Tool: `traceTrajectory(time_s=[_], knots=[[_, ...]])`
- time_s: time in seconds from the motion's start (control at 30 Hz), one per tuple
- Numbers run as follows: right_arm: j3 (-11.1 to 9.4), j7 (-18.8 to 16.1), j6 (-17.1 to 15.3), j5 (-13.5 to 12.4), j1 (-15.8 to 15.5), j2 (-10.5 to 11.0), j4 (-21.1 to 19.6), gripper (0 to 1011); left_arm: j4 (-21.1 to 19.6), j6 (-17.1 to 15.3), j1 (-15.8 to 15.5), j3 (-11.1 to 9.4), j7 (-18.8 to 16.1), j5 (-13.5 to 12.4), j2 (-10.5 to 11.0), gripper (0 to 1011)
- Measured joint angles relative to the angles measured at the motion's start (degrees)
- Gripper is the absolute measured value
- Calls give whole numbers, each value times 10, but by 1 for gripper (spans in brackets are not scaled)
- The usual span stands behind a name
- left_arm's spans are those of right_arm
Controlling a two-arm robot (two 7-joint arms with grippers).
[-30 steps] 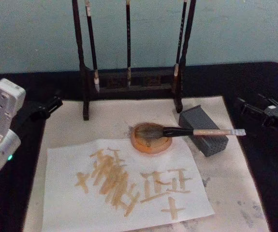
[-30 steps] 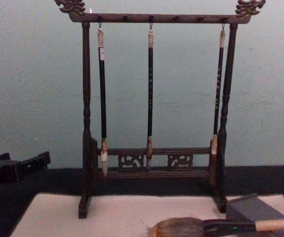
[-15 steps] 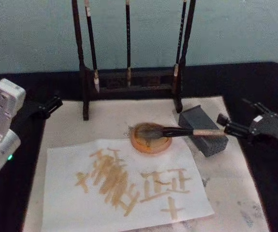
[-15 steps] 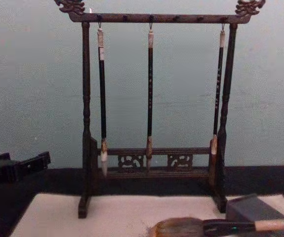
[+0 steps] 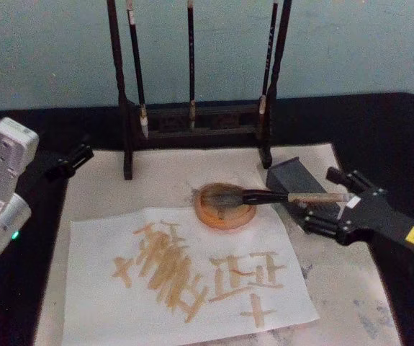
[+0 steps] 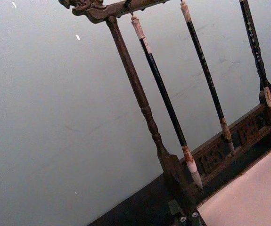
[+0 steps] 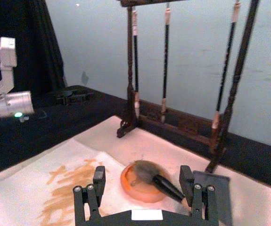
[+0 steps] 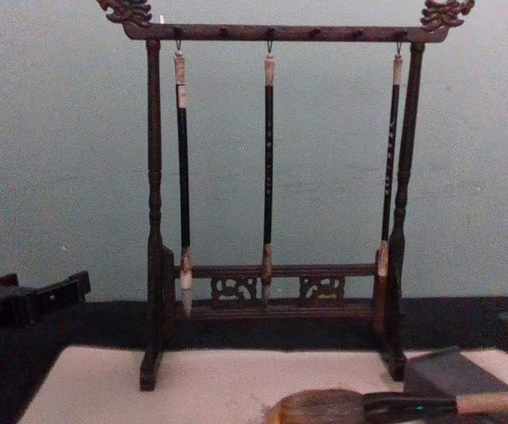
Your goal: Pick up the brush from the inkstone, write on the paper, then place the brush back to its original position.
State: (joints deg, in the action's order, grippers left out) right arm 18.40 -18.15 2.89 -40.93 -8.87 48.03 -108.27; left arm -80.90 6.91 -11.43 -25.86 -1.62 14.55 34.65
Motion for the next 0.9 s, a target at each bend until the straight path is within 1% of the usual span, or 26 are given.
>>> traceTrajectory(time_s=[0.17, 0.27, 0.37, 0.4, 0.63, 0.73, 0.9], knots=[[11, 1, 0, 24, 0, -11, -1, 1008, 0, 0, 0, 0, 0, 0, 0, 1002], [21, 0, -1, 43, 1, -23, 1, 1008, 0, 0, 0, 0, 0, 0, 0, 1002], [28, -3, -1, 55, 2, -31, 5, 1008, 0, 0, 0, 0, 0, 0, 0, 1002], [28, -3, -1, 55, 2, -31, 5, 1008, 0, 0, 0, 0, 0, 0, 0, 1002], [45, -14, -4, 81, 7, -52, 15, 1008, 0, 0, 0, 0, 0, 0, 0, 1002], [54, -19, -5, 96, 12, -63, 24, 1008, 0, 0, 0, 0, 0, 0, 0, 1002], [54, -20, -5, 99, 13, -64, 25, 1008, 0, 0, 0, 0, 0, 0, 0, 1002]])
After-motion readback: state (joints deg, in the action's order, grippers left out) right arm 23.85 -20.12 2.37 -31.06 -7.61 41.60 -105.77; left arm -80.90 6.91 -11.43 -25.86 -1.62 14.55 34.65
